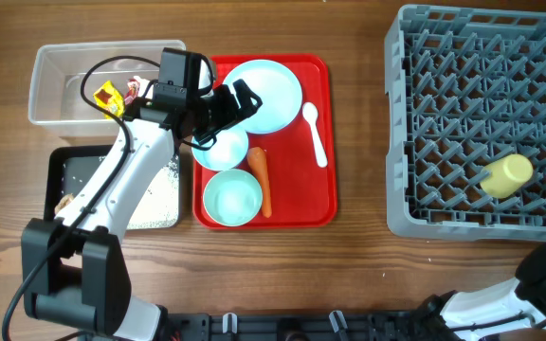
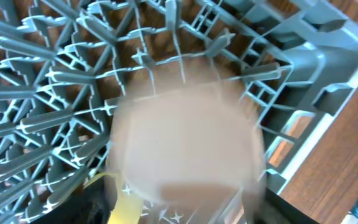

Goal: Sort waste into correct bins and load items into the dishwasher rack
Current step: 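Carry the pink cup with the right gripper into the dish rack, then lower and release the pink cup in the rack, right gripper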

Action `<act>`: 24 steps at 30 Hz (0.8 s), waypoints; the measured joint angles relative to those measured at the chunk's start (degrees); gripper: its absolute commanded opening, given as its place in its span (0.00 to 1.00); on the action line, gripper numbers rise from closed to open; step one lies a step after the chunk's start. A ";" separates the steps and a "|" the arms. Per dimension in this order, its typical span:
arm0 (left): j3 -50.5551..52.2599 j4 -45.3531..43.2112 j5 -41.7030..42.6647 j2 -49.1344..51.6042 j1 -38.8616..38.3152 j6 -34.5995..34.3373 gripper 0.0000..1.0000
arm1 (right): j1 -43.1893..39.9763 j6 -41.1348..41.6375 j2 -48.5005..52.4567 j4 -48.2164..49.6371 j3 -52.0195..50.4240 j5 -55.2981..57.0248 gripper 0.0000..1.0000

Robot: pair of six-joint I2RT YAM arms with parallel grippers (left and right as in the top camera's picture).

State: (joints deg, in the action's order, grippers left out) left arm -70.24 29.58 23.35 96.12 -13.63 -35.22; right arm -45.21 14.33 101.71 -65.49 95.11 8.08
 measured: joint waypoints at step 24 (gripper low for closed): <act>0.00 0.00 0.00 0.00 0.00 -0.02 1.00 | 0.00 0.61 0.00 3.82 -1.88 -0.70 0.69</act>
State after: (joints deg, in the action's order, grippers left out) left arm -70.24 29.58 23.35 96.12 -13.63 -35.24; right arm -45.21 14.94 101.71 -61.67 93.23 7.38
